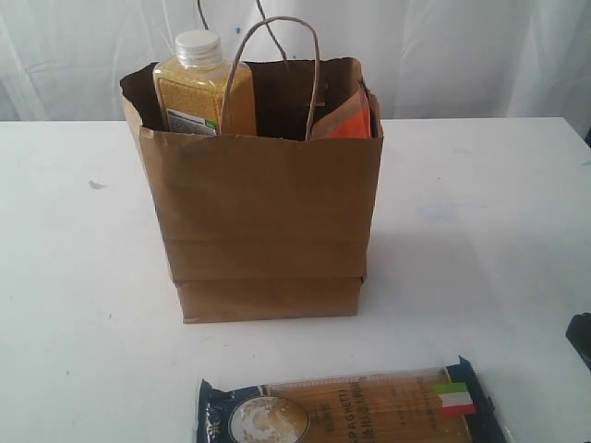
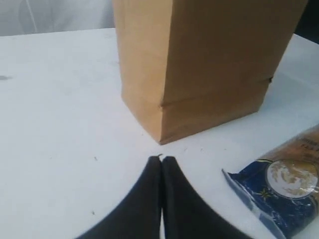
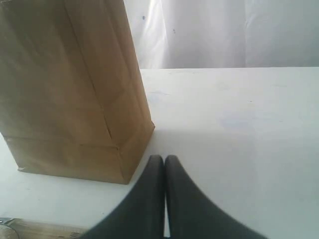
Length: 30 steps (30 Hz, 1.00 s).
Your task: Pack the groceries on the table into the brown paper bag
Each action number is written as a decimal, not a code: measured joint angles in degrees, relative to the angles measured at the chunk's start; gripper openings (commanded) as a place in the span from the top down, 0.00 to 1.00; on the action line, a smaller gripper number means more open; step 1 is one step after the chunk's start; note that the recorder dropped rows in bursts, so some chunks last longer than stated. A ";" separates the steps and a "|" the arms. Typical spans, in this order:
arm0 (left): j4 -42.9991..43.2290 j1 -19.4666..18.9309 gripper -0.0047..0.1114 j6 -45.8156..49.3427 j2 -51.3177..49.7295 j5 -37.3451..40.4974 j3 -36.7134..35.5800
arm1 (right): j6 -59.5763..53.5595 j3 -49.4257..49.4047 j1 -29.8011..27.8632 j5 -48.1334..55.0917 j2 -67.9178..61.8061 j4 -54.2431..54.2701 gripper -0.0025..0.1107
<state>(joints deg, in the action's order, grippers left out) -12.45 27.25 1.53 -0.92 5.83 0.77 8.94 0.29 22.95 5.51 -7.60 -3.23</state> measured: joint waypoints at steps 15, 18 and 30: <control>4.35 -6.44 0.96 -0.03 0.61 4.32 -0.55 | 0.71 0.00 0.00 0.00 0.00 0.10 0.98; 4.35 -6.44 0.96 -0.03 0.69 4.32 -0.55 | 2.68 -0.15 0.00 -3.04 0.00 0.98 0.98; 4.49 -6.44 0.96 -0.03 0.69 4.32 -0.55 | 11.81 16.74 0.13 1.57 -2.05 -6.15 0.98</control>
<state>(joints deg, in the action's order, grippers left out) -7.96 20.80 1.50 -0.23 10.14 0.22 20.74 17.03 23.08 7.07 -9.65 -9.38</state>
